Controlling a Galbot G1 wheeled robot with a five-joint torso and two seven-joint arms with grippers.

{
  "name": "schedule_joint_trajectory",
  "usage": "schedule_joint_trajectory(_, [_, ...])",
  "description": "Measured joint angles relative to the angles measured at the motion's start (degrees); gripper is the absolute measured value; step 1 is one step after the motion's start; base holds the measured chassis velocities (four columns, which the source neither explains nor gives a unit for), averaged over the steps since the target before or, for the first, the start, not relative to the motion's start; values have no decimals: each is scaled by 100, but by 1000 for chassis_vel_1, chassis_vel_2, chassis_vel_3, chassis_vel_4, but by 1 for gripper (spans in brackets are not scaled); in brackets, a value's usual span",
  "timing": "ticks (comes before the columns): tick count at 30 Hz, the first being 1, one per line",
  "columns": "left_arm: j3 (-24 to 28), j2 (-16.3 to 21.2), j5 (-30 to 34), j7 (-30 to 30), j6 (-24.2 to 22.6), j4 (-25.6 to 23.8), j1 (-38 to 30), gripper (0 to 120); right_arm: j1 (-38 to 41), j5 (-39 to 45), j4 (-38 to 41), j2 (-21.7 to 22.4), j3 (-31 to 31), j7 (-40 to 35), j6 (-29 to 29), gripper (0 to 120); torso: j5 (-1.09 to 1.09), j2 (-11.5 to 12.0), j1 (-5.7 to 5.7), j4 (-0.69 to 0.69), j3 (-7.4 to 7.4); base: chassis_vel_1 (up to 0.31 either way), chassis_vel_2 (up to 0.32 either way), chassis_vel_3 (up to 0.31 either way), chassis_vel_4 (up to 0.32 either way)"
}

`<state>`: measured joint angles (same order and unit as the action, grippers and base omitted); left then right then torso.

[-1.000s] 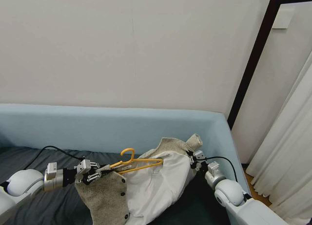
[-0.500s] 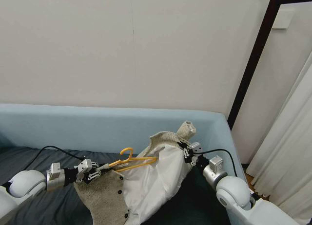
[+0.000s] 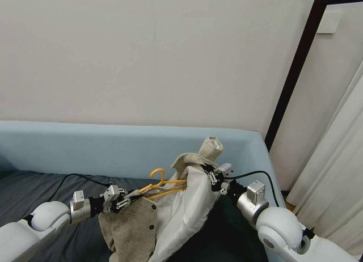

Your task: Pick up the clothes from the sofa and hang them on the clothes hanger.

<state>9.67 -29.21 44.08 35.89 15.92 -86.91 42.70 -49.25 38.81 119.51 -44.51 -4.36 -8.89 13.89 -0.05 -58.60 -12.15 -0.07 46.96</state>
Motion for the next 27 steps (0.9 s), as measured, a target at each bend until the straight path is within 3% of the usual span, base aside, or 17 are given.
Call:
schedule_joint_trajectory(9, [126, -152, 337, -229, 145, -129, -203, 10, -443, -84, 397, 189, -4, 1, 13, 0, 1, 0, 0, -1, 0, 0, 0, 0, 0])
schedule_joint_trajectory(13, [-88, -76, 360, -323, 202, -148, -160, 10, -723, -236, 592, 224, 28, 25, -3, 0, 2, 0, 0, -1, 0, 0, 0, 0, 0])
schedule_joint_trajectory(27, [-695, 306, 610, -817, 350, -898, 153, 10, -1249, -882, 564, 185, -32, 93, -247, 0, 0, 0, 0, 0, 0, 0, 0, 0, 0])
